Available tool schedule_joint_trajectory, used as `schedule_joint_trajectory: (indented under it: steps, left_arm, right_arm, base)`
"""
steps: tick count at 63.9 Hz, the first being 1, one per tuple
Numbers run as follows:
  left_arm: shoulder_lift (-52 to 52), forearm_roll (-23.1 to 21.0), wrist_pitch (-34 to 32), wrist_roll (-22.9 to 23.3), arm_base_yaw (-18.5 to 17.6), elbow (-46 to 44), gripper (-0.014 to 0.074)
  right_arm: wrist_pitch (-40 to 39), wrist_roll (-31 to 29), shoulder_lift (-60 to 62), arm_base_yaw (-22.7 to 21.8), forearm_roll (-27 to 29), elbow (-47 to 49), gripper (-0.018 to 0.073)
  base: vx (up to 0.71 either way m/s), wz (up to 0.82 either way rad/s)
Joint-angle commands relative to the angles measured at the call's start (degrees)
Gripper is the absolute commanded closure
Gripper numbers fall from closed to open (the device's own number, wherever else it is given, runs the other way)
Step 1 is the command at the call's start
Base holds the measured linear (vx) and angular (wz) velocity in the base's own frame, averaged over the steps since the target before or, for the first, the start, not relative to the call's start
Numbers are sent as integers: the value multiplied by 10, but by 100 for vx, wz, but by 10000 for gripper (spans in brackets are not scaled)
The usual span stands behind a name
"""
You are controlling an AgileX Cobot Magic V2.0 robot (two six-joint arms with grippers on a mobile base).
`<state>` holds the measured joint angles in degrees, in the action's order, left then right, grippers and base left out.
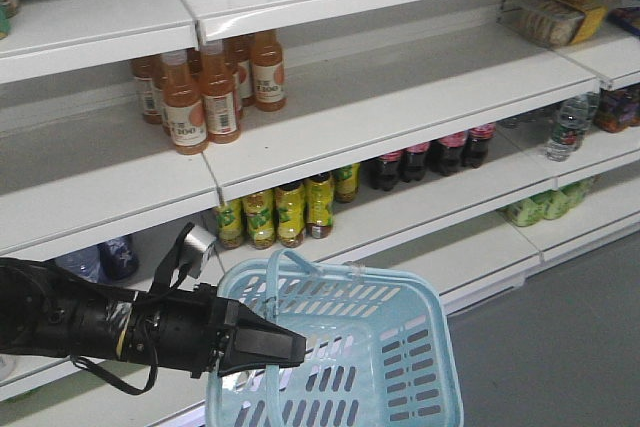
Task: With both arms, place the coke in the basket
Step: 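Drive the base away from the shelf while holding the basket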
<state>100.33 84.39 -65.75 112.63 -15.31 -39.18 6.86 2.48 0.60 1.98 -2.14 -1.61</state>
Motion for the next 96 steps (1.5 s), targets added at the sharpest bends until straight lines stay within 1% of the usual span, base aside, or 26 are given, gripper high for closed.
schedule_joint_trajectory:
  steps: [1,96]
  left_arm:
    - [-25,-33,-134,-6,-2,-9,603]
    - [-25,-33,-134,-6,-2,-9,602]
  right_arm:
    - [-43,-4,10,-2,-2,-6,568]
    - [-43,-4,10,-2,-2,-6,568]
  base:
    - [-2,-46]
    - [-1,-47]
